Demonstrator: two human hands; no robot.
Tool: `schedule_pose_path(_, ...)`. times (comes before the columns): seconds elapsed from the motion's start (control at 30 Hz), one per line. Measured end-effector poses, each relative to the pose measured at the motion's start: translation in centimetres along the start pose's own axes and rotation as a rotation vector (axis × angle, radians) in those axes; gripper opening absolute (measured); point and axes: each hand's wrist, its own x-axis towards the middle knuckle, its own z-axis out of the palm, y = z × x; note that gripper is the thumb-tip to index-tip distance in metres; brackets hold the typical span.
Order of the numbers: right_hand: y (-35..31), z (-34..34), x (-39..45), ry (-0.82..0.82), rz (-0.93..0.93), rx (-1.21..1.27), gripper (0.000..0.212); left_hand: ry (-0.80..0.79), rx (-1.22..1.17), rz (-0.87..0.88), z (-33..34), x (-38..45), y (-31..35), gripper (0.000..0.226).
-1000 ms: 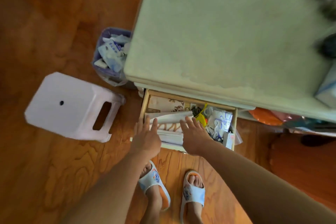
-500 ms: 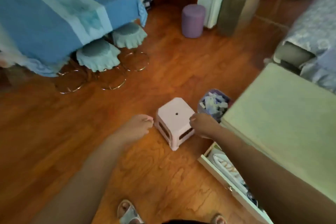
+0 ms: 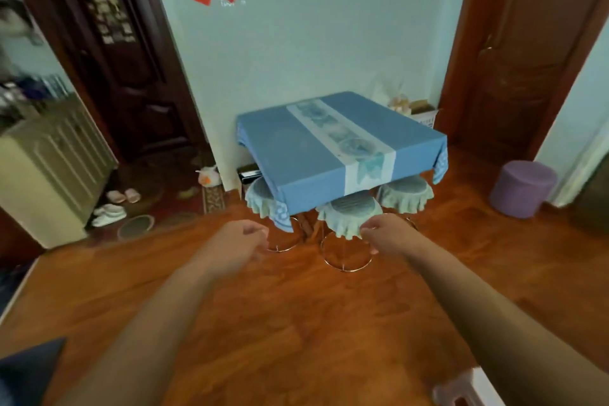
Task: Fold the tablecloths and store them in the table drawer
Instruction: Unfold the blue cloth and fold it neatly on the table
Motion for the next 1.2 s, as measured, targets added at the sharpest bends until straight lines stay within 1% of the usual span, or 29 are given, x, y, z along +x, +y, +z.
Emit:
schedule_pose_path(0.07, -0.4, 2.1, 4.0, -0.012, 0.058, 0.039, 0.022, -0.009, -0.035, -0.019, -0.8, 3.2, -2.0, 0.012)
schedule_pose_path(0.17, -0.1, 5.9, 10.0, -0.127, 0.151, 0.088, 0.018, -0.078, -0.05, -0.116, -0.8, 8.4, -5.3, 0.014)
schedule_pose_path(0.27, 0.5, 9.3, 16.9, -0.16, 0.269, 0.23, 0.004, -0.121, -0.067, -0.196, -1.6, 14.2, -7.6, 0.017)
schedule_pose_path(0.37, -1.3, 11.7, 25.1, -0.143, 0.337, 0.337, 0.004, -0.037, -0.132, -0.271, -4.3, 20.5, -8.9, 0.017)
schedule_pose_path(0.43, -3.9, 13.4, 30.1, -0.172, 0.362, 0.392, 0.015, -0.007, -0.186, -0.341, -6.4, 24.2, -10.1, 0.017)
schedule_pose_path(0.5, -7.1, 15.4, 34.3, -0.233, 0.362, 0.359, 0.028, -0.001, -0.224, -0.382, -8.4, 27.4, -11.3, 0.018)
schedule_pose_path(0.57, -9.2, 17.8, 37.6, -0.281, 0.323, 0.263, 0.032, 0.01, -0.247, -0.433, -9.7, 30.6, -12.6, 0.016)
schedule_pose_path(0.63, -10.2, 20.4, 39.8, -0.324, 0.293, 0.202, 0.031, 0.002, -0.274, -0.494, -10.2, 33.6, -13.7, 0.015)
schedule_pose_path(0.67, -10.1, 21.8, 40.7, -0.386, 0.288, 0.142, 0.029, -0.014, -0.292, -0.517, -10.2, 35.2, -14.4, 0.015)
schedule_pose_path(0.7, -9.8, 23.0, 42.0, -0.391, 0.299, 0.137, 0.026, -0.038, -0.303, -0.531, -10.1, 37.0, -15.1, 0.016)
schedule_pose_path(0.73, -9.2, 24.0, 43.0, -0.459, 0.311, 0.051, 0.024, -0.07, -0.309, -0.539, -10.0, 38.9, -15.9, 0.018)
schedule_pose_path(0.77, -8.4, 25.1, 44.1, -0.5, 0.4, 0.025, 0.021, -0.108, -0.309, -0.544, -9.9, 41.0, -16.7, 0.019)
schedule_pose_path(0.8, -7.4, 26.6, 45.5, -0.509, 0.447, 0.032, 0.019, -0.146, -0.302, -0.546, -10.0, 43.1, -17.5, 0.019)
schedule_pose_path(0.83, -7.4, 27.4, 46.6, -0.461, 0.489, 0.075, 0.024, -0.181, -0.287, -0.545, -10.3, 45.4, -18.3, 0.019)
schedule_pose_path(0.87, -6.9, 28.6, 47.9, -0.399, 0.492, 0.087, 0.035, -0.209, -0.268, -0.541, -10.6, 47.8, -19.2, 0.018)
schedule_pose_path(0.9, -6.6, 29.9, 49.7, -0.39, 0.5, 0.083, 0.041, -0.235, -0.245, -0.533, -11.1, 50.2, -20.0, 0.018)
schedule_pose_path(0.93, -6.3, 31.1, 51.6, -0.36, 0.492, 0.102, 0.034, -0.254, -0.223, -0.522, -11.6, 52.7, -20.9, 0.018)
schedule_pose_path(0.97, -6.1, 32.5, 53.5, -0.298, 0.562, 0.164, 0.019, -0.276, -0.196, -0.508, -12.0, 55.1, -21.9, 0.019)
schedule_pose_path(1.0, -5.9, 33.8, 55.4, -0.232, 0.57, 0.182, 0.021, -0.297, -0.157, -0.486, -12.5, 57.6, -22.9, 0.019)
schedule_pose_path(1.07, -5.9, 36.6, 58.7, -0.108, 0.621, 0.202, 0.065, -0.379, -0.016, -0.426, -13.3, 62.5, -24.6, 0.017)
schedule_pose_path(1.1, -5.7, 37.9, 60.5, -0.058, 0.65, 0.201, 0.083, -0.434, 0.058, -0.399, -13.5, 64.7, -25.4, 0.016)
schedule_pose_path(1.13, -6.1, 39.1, 61.8, 0.013, 0.705, 0.233, 0.089, -0.489, 0.123, -0.376, -13.9, 66.6, -26.3, 0.016)
schedule_pose_path(1.17, -6.7, 39.8, 62.7, 0.085, 0.781, 0.252, 0.086, -0.539, 0.167, -0.356, -14.2, 68.2, -26.7, 0.015)
schedule_pose_path(1.2, -6.8, 40.5, 63.3, 0.14, 0.826, 0.248, 0.075, -0.575, 0.193, -0.34, -14.6, 69.6, -27.0, 0.015)
